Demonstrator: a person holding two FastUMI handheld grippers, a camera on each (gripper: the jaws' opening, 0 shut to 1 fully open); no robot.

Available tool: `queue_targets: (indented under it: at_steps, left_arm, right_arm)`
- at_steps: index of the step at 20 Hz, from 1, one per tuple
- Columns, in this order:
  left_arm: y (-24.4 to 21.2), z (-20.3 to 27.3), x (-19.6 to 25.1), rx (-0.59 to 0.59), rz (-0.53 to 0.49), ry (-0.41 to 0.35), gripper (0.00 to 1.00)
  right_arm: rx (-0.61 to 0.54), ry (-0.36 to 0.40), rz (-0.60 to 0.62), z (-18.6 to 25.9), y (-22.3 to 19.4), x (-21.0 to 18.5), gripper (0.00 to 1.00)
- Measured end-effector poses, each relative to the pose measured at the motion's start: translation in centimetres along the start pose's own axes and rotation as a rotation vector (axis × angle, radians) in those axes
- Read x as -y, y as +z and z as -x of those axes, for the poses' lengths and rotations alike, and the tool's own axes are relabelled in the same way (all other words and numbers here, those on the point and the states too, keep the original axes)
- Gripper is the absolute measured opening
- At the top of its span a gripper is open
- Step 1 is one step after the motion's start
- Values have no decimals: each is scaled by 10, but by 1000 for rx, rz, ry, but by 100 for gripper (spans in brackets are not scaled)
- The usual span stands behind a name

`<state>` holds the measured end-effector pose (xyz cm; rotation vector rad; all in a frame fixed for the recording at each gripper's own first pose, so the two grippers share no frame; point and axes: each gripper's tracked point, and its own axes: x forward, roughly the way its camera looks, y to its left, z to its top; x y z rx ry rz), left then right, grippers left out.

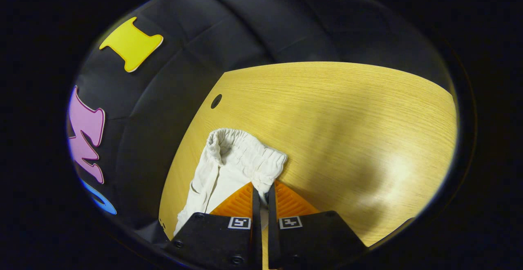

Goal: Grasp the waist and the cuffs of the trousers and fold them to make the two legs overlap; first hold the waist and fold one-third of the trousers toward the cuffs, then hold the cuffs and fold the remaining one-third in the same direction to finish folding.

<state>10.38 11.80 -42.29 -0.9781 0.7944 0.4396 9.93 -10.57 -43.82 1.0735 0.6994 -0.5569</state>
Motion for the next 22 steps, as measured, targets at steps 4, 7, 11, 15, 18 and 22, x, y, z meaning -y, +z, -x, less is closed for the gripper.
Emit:
queue_targets:
  at_steps: [4,7,11,15,18,22]
  left_arm:
    - [26,-19,13,40,110,-21,92]
    - [33,-30,16,38,94,5,92]
    - [27,-46,8,8,-17,153,50]
    - [25,-40,9,25,26,129,7]
    - [19,-48,12,0,73,75,6]
    - [11,-60,17,-20,61,32,7]
  right_arm:
    - [-1,19,-2,-1,0,-1,10]
    - [-5,30,-3,0,0,-1,10]
    - [-6,38,4,-1,0,-2,10]
    - [-7,51,1,0,0,-3,10]
    - [29,115,11,17,12,-14,10]
    - [93,263,60,66,30,-32,10]
